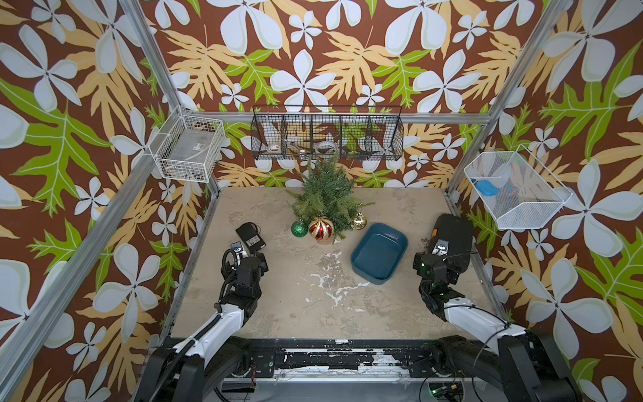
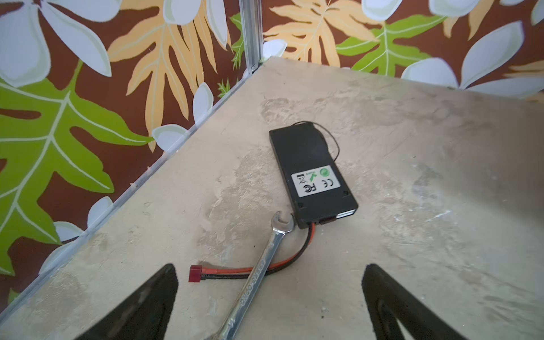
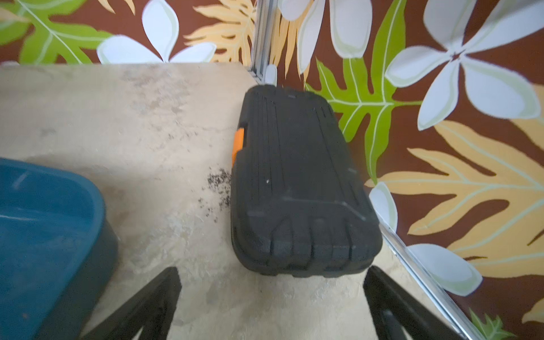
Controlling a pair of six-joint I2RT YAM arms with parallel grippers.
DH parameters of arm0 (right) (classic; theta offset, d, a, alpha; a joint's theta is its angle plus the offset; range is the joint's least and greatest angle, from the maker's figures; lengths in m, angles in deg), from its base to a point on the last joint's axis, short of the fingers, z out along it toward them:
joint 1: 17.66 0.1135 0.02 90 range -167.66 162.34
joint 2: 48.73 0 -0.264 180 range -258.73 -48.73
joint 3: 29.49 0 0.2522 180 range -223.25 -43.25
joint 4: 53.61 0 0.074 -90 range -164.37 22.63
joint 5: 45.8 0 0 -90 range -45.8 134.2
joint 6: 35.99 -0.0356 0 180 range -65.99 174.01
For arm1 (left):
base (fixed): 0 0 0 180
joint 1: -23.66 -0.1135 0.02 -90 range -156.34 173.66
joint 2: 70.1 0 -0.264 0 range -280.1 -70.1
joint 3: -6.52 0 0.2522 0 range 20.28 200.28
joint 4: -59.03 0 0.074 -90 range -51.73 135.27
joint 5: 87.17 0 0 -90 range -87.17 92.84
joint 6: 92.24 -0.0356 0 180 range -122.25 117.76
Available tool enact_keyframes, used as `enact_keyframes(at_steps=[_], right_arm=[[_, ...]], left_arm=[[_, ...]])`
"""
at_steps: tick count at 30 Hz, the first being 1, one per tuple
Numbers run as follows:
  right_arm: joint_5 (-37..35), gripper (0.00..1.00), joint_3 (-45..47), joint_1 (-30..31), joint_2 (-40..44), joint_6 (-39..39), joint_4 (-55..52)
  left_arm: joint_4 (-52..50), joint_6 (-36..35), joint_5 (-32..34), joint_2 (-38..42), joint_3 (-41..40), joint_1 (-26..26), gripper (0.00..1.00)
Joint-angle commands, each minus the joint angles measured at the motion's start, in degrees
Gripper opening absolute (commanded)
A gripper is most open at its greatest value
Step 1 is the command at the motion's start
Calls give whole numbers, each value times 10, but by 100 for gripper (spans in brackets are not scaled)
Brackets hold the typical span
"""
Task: Decorate the small christmas tree with ornaments
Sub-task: Reset both arms
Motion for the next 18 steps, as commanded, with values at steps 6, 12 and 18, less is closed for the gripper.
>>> enact_keyframes(at_steps=[6, 12, 18], right_arm=[[75, 100, 73, -8, -59, 89, 367], [205, 100, 65, -66, -149, 76, 427], [206, 100, 50, -67, -162, 81, 410]], left_arm=[[382, -85, -70, -101, -59, -8, 100], [528, -113, -116, -200, -87, -16, 100], [548, -119, -112, -227, -77, -20, 100]])
